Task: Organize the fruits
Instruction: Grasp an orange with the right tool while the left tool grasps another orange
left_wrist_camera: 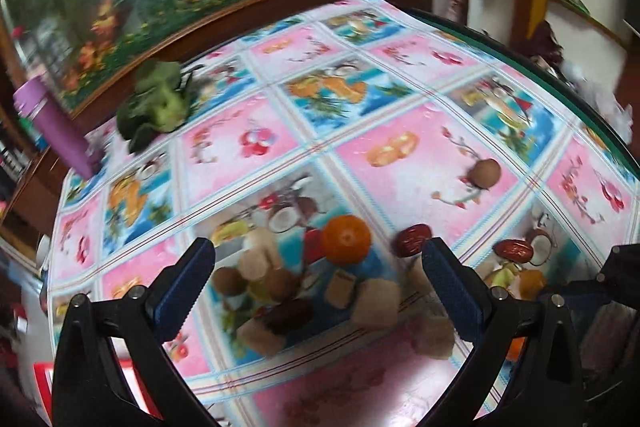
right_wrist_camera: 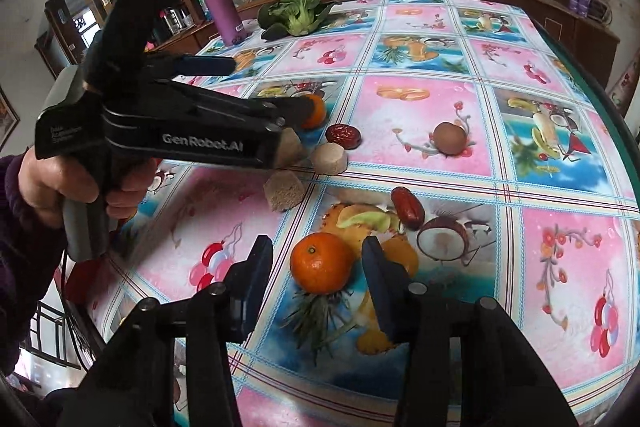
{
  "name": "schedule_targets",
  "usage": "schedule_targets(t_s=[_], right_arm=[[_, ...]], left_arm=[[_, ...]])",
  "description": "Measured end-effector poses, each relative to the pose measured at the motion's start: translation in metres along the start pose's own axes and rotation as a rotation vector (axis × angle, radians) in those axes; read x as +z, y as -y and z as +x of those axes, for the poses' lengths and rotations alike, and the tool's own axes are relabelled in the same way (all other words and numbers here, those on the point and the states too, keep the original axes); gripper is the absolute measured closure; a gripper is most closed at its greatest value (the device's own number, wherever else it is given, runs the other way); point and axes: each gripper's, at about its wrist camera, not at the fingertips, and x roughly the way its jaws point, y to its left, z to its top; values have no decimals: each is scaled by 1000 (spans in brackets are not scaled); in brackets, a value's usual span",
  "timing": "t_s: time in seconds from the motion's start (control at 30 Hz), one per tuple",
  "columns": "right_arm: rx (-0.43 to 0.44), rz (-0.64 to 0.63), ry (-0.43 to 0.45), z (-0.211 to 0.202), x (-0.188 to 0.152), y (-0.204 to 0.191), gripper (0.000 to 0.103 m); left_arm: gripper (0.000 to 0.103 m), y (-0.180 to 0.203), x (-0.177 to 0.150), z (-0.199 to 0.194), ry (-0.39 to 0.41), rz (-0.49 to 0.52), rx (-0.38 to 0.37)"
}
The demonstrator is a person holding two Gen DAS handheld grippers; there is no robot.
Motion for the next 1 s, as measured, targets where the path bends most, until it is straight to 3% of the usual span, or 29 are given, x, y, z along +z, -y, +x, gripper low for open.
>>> schedule_targets(t_s=[0.2, 0.4, 0.43, 0.63, 0.7, 0.87, 1.0], right_arm=[[18, 7, -25, 5, -1, 1, 57], [26, 14, -40, 9, 0, 3, 57], [28, 13, -44, 10, 0, 3, 57], [26, 12, -55, 14, -1, 3, 63], [16, 12, -54, 14, -1, 4, 69], [9, -6, -52, 15, -1, 3, 70], [1, -6, -51, 15, -2, 2, 71]], left_arm=[[27, -1, 4, 17, -51, 6, -76], [41, -4, 2, 26, -69, 5, -137], [49, -4, 1, 27, -70, 13, -151], [52, -5, 2, 31, -65, 31, -222], [54, -5, 2, 33, -67, 43, -221], [57, -8, -4, 36, -76, 49, -203], [70, -18, -6, 34, -76, -3, -211]])
